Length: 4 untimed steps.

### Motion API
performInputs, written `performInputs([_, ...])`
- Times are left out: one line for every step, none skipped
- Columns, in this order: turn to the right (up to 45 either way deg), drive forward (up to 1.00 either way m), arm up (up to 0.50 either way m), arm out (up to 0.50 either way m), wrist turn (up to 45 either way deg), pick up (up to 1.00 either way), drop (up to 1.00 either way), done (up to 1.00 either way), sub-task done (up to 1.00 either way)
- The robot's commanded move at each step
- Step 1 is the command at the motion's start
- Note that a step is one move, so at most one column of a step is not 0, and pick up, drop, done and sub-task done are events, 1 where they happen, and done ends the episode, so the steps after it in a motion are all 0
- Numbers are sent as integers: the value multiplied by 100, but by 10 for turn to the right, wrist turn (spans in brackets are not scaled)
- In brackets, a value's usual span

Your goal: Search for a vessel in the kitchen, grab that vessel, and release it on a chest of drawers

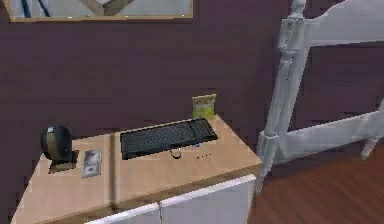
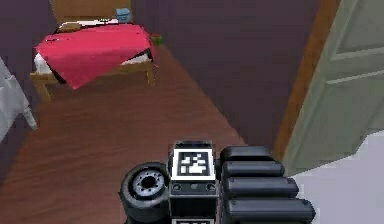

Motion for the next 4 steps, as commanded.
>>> performInputs([450,0,0,0,0,0,0,0,0])
performInputs([450,0,0,0,0,0,0,0,0])
performInputs([450,0,0,0,0,0,0,0,0])
performInputs([150,0,0,0,0,0,0,0,0])
